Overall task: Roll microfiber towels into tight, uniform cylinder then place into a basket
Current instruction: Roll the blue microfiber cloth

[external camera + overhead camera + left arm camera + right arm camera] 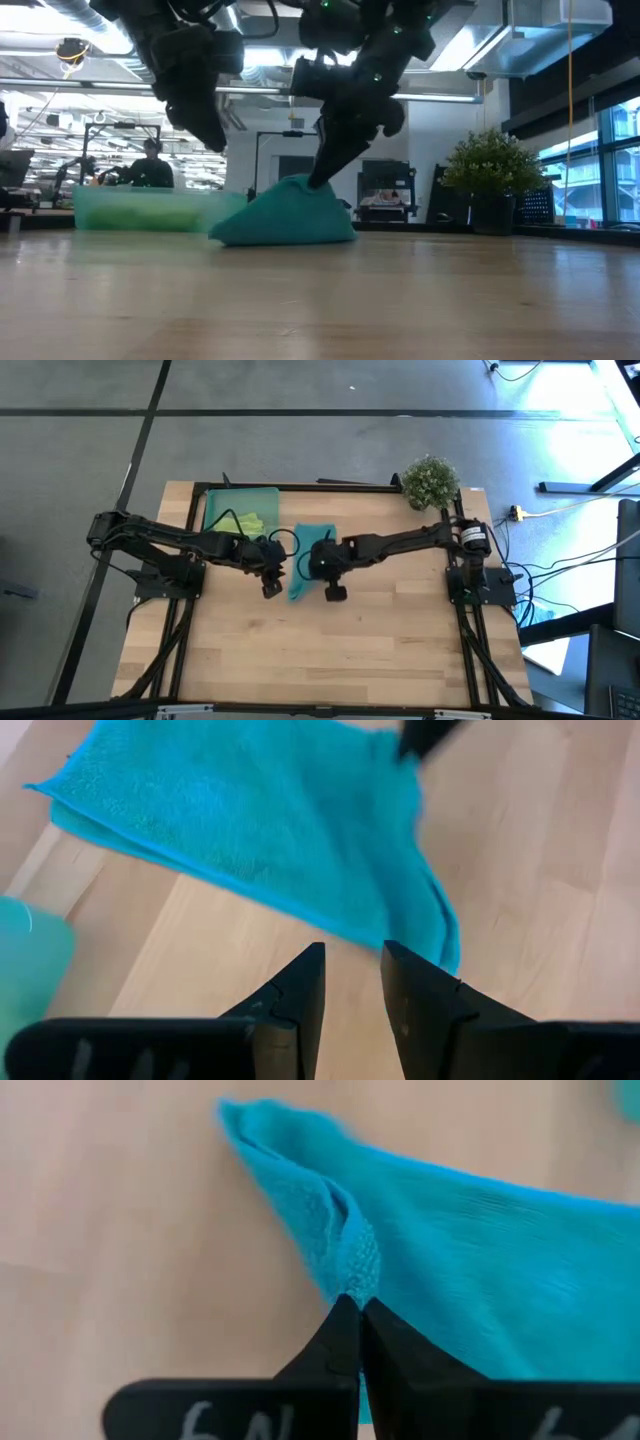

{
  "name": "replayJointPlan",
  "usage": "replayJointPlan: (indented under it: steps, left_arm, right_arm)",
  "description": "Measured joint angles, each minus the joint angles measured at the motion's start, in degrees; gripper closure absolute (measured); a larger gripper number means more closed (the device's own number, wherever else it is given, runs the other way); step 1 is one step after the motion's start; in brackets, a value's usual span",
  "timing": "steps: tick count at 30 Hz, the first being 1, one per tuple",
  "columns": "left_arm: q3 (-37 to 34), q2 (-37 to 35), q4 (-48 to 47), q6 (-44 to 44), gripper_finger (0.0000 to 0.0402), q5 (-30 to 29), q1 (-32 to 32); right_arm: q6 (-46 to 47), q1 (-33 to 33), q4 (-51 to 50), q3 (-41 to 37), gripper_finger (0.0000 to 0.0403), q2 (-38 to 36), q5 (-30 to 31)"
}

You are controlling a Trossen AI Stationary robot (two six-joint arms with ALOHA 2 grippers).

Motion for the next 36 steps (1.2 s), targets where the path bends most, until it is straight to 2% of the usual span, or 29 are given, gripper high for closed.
replayJointPlan:
  steps: [4,14,22,27,31,36]
  left_arm:
    - [0.00,0.00,-0.61,0.00,0.0305,-0.01,0.00]
    - [0.00,-0.02,-0.58,0.02,0.0305,-0.01,0.00]
    - [0.00,0.00,-0.53,0.04,0.0305,-0.01,0.00]
    - [0.00,0.00,-0.53,0.04,0.0305,-0.01,0.00]
    - [0.00,0.00,-0.51,0.04,0.0305,-0.01,0.00]
    - [0.00,0.00,-0.51,0.04,0.0305,-0.01,-0.01]
  right_arm:
    - [0.69,-2.01,-2.41,1.42,0.0401,-0.07,4.97]
    - [5.02,-8.49,-1.94,3.69,0.0401,-0.10,12.96]
    - [7.53,-14.03,1.07,2.21,0.0401,-0.15,11.61]
    - [7.00,-15.30,0.85,1.65,0.0401,-0.15,7.64]
    - [6.06,-15.54,0.95,1.64,0.0400,-0.15,6.93]
    - [9.66,-16.13,1.00,1.64,0.0370,-0.15,7.03]
